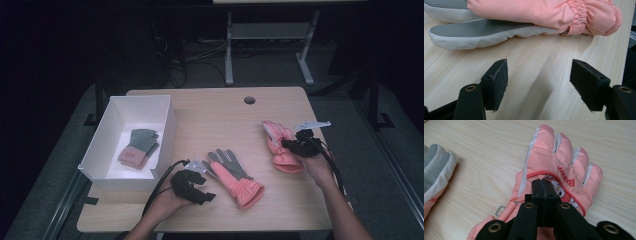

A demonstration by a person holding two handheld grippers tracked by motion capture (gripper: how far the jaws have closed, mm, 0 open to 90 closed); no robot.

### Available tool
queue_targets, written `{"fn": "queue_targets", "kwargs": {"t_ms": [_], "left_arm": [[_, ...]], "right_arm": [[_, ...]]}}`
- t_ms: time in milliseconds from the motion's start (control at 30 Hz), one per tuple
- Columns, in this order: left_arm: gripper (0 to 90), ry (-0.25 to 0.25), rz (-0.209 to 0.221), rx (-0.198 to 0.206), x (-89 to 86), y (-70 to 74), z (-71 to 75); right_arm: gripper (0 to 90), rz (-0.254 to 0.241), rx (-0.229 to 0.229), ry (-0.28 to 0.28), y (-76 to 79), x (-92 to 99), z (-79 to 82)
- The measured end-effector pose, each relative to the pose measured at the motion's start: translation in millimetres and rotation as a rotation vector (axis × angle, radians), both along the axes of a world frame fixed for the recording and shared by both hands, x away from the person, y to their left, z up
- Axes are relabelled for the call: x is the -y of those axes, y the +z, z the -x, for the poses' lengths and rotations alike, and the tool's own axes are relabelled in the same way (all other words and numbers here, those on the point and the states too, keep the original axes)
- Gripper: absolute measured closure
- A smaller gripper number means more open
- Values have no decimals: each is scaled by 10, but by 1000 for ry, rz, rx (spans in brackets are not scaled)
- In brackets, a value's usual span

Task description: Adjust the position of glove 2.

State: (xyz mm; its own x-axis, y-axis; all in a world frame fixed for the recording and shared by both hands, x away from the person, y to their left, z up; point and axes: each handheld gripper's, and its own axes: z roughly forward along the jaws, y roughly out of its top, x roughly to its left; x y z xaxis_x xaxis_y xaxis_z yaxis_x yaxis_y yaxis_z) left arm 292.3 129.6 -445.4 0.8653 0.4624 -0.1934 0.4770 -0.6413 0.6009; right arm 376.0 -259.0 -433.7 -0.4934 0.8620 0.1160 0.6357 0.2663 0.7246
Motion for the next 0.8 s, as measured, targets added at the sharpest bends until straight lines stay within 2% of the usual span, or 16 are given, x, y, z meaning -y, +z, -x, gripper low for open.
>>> {"fn": "queue_targets", "kwargs": {"t_ms": [367, 400, 800], "left_arm": [[286, 8, 1, 1, -1, 1, 1], [285, 10, 3, 0, -1, 2, 2], [273, 15, -5, 10, -11, 7, -3]], "right_arm": [[900, -42, 44, 25, 181, 19, 118], [900, -49, 37, 27, 196, 15, 133], [900, -80, 87, 104, 415, -75, 325]]}}
